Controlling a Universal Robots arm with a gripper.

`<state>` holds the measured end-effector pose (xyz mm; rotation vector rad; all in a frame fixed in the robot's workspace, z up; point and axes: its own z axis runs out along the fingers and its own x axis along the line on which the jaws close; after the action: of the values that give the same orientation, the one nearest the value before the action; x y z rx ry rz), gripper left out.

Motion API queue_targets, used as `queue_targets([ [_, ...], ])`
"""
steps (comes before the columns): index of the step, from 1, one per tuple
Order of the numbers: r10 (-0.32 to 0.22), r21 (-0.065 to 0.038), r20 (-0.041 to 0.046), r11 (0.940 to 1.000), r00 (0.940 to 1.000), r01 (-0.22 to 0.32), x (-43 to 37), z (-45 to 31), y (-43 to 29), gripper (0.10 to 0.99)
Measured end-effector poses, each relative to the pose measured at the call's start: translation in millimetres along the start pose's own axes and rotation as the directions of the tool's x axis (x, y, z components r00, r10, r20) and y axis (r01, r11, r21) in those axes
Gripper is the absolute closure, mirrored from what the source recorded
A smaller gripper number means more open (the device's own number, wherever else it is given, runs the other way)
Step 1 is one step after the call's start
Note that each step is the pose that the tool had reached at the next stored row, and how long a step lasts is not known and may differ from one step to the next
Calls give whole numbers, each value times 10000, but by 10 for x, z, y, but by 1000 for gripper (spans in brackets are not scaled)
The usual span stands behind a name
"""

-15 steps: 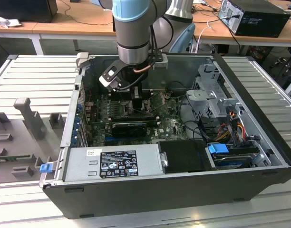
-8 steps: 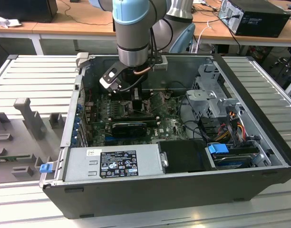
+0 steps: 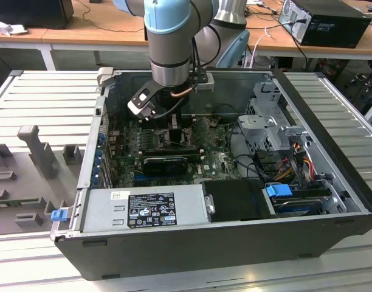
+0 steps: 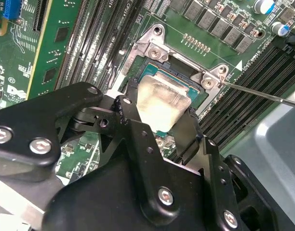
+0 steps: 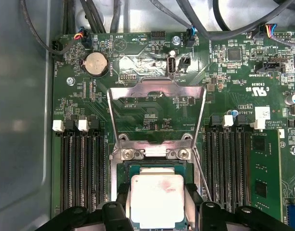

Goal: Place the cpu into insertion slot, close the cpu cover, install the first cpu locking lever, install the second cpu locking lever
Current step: 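Place the cpu into insertion slot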

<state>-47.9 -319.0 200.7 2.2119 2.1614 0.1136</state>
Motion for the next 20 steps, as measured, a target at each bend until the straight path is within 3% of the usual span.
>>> queue_targets([
  [11, 0, -2, -2, 10000, 10000, 0, 0, 2, 2, 553],
  [14, 2, -2, -8, 10000, 10000, -2, 1, 1, 2, 478],
  [20, 6, -2, -18, 10000, 10000, -6, 2, -58, 7, 478],
])
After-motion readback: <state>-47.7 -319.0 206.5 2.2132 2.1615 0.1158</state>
